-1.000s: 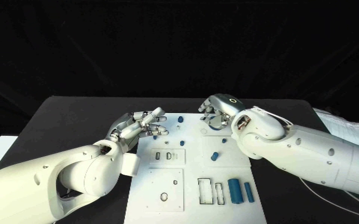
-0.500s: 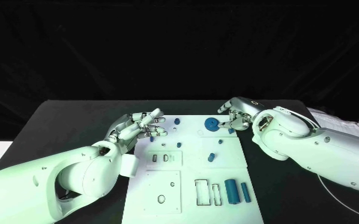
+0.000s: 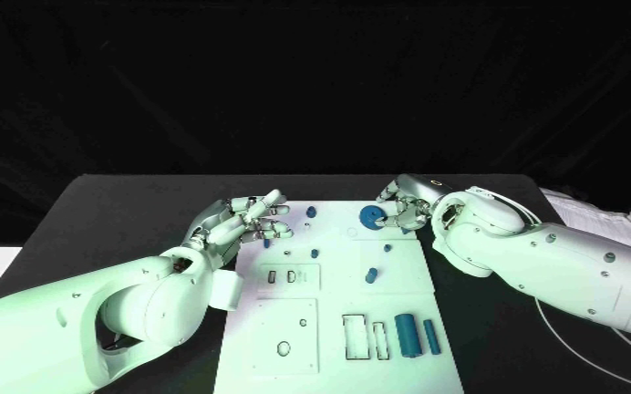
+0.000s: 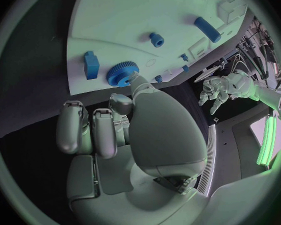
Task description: Assemble the parts on the task board
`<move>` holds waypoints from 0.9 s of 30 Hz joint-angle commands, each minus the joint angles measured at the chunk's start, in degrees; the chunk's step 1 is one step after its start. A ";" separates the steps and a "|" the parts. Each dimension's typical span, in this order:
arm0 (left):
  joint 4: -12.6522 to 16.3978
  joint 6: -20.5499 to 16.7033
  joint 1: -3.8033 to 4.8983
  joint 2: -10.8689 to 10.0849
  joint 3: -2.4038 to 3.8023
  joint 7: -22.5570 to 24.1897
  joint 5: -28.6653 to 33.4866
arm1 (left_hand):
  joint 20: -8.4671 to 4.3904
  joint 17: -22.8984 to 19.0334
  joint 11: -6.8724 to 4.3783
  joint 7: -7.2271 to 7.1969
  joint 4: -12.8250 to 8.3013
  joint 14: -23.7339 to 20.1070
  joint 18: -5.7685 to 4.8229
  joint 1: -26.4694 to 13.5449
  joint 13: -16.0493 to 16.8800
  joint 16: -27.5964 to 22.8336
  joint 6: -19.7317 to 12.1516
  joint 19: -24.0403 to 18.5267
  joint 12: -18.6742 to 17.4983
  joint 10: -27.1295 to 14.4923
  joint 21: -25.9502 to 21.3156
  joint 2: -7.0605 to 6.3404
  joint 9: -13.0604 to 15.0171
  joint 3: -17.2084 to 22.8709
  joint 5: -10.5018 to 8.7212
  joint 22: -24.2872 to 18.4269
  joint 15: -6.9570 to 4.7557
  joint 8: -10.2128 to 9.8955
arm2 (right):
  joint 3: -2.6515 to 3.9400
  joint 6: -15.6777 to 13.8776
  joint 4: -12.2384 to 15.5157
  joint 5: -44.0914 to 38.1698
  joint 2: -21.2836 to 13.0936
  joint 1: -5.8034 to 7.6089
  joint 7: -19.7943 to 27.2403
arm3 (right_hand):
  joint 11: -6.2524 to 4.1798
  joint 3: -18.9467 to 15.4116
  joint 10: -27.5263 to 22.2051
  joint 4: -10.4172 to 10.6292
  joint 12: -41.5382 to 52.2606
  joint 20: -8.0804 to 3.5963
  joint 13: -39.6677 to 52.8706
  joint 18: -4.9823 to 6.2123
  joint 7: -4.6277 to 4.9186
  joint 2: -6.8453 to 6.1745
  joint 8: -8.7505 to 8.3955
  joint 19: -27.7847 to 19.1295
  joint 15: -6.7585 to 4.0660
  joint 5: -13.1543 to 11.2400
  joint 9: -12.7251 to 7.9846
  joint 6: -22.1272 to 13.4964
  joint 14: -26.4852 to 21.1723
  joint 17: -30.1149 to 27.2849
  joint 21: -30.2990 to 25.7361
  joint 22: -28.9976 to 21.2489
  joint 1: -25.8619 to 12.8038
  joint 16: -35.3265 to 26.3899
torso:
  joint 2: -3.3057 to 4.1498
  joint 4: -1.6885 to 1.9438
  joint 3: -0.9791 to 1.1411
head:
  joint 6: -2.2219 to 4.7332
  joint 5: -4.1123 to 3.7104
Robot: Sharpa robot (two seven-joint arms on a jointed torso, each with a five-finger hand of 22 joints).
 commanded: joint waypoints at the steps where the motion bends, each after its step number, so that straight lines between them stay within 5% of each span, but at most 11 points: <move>1: 0.03 1.05 0.07 0.10 0.05 0.46 0.08 | 0.00 0.05 -0.02 0.09 -0.38 -0.40 0.02 0.01 -0.01 -0.36 -0.18 -0.38 -0.18 -0.19 -0.39 0.38 -0.01 0.02 -0.15 -0.05 -0.13 -0.27 | 0.01 1.45 -0.48 0.62 0.65 -0.11 0.01 | 0.06 -0.02 0.54 0.43 1.52 0.03 1.59 -0.64 0.03 0.14 0.36 0.58 0.45 0.32 0.07 0.65 3.05 0.68 0.32 0.29 0.22 0.54 | -0.04 -0.06 -0.04 | -0.17 0.09; 27: 0.25 1.86 0.07 0.23 0.05 0.22 0.08 | 0.01 0.13 -0.04 0.08 -0.54 -0.44 0.04 0.20 0.01 -0.36 -0.16 -0.41 -0.12 -0.13 -0.40 0.46 0.01 0.10 -0.13 -0.05 -0.15 -0.25 | 0.00 3.00 -2.26 -1.66 2.77 -0.65 -1.81 | -0.24 0.82 1.17 -0.92 5.96 -0.08 6.87 -0.94 -0.35 2.30 1.58 1.45 0.27 0.87 0.60 4.03 3.40 3.31 1.17 2.01 1.36 1.82 | -0.05 -0.07 0.02 | -0.29 0.37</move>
